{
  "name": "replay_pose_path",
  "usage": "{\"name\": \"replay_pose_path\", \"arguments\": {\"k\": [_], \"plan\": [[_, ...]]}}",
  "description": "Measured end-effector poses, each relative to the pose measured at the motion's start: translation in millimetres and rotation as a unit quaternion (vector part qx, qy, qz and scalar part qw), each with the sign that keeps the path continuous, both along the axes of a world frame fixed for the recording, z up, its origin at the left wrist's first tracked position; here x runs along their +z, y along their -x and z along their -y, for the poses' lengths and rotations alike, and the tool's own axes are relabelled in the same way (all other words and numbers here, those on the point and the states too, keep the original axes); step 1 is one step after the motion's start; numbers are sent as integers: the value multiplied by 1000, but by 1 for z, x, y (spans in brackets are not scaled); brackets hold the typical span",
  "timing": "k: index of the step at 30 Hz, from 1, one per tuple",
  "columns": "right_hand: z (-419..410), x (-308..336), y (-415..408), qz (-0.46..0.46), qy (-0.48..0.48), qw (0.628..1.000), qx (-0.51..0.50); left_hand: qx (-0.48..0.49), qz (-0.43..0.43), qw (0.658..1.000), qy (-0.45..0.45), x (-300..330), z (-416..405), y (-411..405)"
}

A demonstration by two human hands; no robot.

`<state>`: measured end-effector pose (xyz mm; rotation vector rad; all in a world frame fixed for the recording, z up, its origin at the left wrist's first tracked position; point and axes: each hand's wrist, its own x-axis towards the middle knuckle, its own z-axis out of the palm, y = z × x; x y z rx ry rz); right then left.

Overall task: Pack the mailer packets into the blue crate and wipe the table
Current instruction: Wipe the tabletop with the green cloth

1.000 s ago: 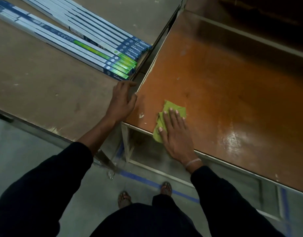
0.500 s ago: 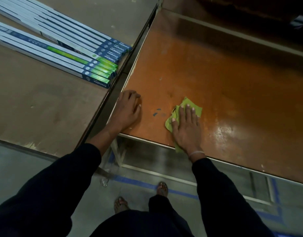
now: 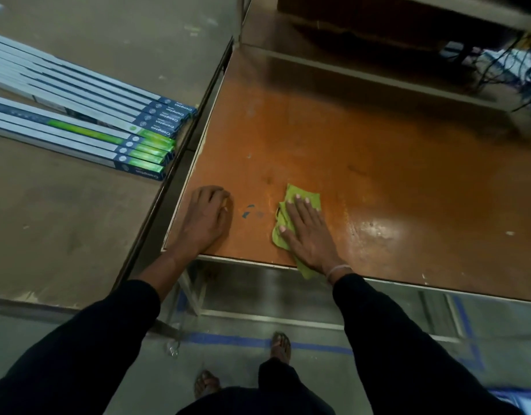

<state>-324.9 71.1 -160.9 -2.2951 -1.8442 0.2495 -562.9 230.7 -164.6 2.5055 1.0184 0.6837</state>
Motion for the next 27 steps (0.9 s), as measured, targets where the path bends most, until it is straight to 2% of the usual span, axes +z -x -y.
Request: {"name": "replay_pose_path", "arguments": {"k": [3, 4, 6, 8, 11, 13, 17, 19, 22, 24, 25, 27], "plan": [[-2, 19, -8, -196, -25, 977, -75, -43, 7, 999, -2, 7, 18, -15], [0, 25, -11, -232, -54, 965, -110, -52, 11, 999, 6, 10, 24, -23], [7, 32, -18, -212, -123, 955, -166, -60, 12, 997, 42, 15, 37, -41], [15, 37, -23, -184, -143, 948, -216, -61, 13, 994, 90, 22, 51, -59], [22, 38, -30, -169, -77, 947, -262, -24, 1, 986, 166, 27, 63, -85], [24, 35, -32, -176, -42, 945, -272, 2, -27, 984, 179, 28, 70, -99], [21, 38, -38, -239, -56, 923, -295, 30, -52, 981, 186, 28, 72, -117], [20, 37, -40, -300, -51, 896, -322, 44, -59, 978, 193, 30, 70, -123], [20, 34, -46, -445, -75, 818, -356, 70, -41, 965, 248, 29, 62, -128], [23, 37, -50, -530, -93, 770, -343, 79, -26, 953, 290, 28, 56, -129], [24, 36, -53, -557, -97, 755, -332, 72, -10, 946, 315, 25, 53, -128], [26, 33, -59, -581, -102, 747, -308, 38, 43, 926, 373, 25, 51, -130]]}}
